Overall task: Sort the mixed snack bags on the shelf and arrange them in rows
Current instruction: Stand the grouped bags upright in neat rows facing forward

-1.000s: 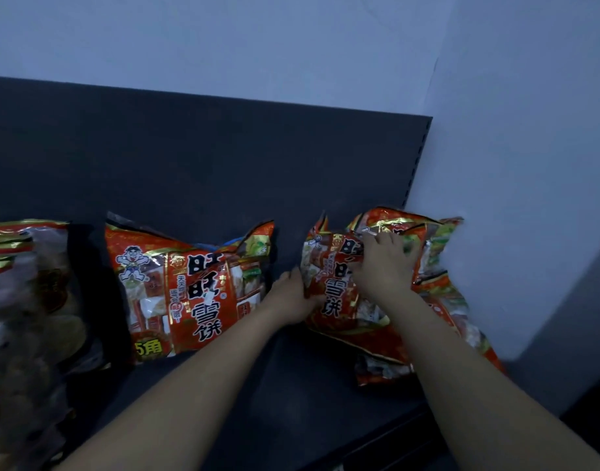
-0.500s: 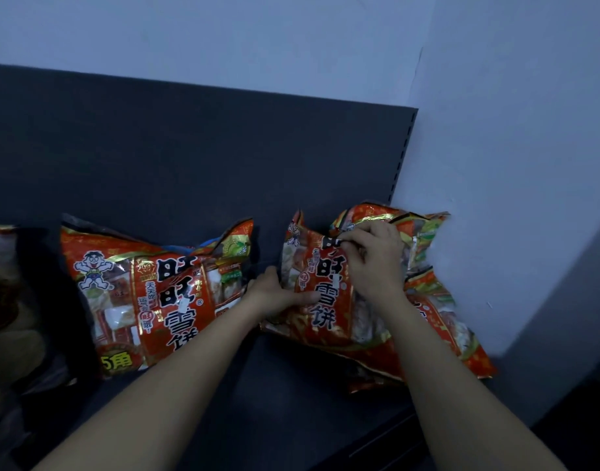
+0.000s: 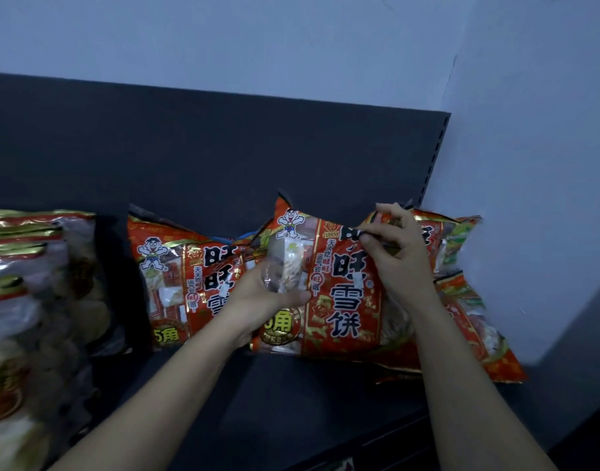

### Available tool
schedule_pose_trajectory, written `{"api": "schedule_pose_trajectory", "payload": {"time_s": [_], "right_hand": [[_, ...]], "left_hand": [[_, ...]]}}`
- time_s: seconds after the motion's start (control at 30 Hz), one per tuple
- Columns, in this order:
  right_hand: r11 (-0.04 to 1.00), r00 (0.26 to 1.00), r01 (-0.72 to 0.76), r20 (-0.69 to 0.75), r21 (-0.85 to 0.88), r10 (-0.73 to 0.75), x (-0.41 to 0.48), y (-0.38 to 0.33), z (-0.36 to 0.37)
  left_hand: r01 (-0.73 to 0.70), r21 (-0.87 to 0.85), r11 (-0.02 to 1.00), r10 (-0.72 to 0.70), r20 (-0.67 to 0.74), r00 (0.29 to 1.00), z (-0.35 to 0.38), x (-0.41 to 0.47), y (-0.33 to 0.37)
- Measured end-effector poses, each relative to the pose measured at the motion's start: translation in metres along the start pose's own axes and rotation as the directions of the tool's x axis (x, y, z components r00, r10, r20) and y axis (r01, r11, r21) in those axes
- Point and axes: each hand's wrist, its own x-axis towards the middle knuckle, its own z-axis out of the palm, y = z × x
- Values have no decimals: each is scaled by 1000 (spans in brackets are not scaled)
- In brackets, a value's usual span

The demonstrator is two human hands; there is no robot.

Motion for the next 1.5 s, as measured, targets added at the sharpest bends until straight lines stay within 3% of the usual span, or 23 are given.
{"api": "schedule_pose_trajectory", "payload": {"time_s": [0.13, 0.27, 0.37, 0.53, 0.6, 0.67, 0.77, 0.87, 0.93, 1.07, 1.23, 1.37, 1.5], "right_hand": [[995, 984, 80, 156, 59, -89, -8, -20, 21], [986, 963, 137, 220, 97, -155, -16, -35, 53], [989, 947, 143, 285, 33, -146, -23, -43, 77], [984, 968, 126, 233, -123, -95, -43, -44, 97], [988, 988, 41, 156, -151, -17, -50, -43, 98], [984, 975, -108, 176, -141, 133, -55, -41, 97], [935, 886, -321, 300, -153, 354, -59, -36, 95], [866, 735, -455, 462, -209, 497, -58, -29, 99], [853, 705, -477, 488, -210, 515, -57, -26, 102], [897, 733, -414, 528, -155, 429, -60, -27, 107], [895, 718, -408, 541, -182, 438, -64, -24, 110], [891, 690, -416, 574, -184, 440, -55, -25, 101], [887, 713, -410, 531, -214, 458, -40, -24, 79]], "left_hand": [[-86, 145, 986, 110, -164, 980, -32, -33, -6], [-145, 308, 940, 258, -366, 894, -57, -58, -18], [-92, 298, 950, 233, -480, 846, -70, -64, -37], [-30, 265, 964, 168, -514, 842, -77, -67, -56], [-20, 255, 967, 154, -518, 842, -79, -69, -61], [14, 243, 970, 119, -524, 843, -83, -72, -67], [78, 205, 976, 40, -513, 858, -89, -78, -75], [89, 196, 977, 17, -484, 875, -93, -79, -74], [75, 215, 974, 40, -487, 872, -95, -80, -71], [63, 241, 968, 69, -500, 864, -97, -83, -68], [45, 265, 963, 93, -486, 869, -97, -82, -65], [75, 486, 871, 278, -612, 740, -79, -85, -43], [-63, 734, 676, 624, -525, 580, -53, -79, -2]]}}
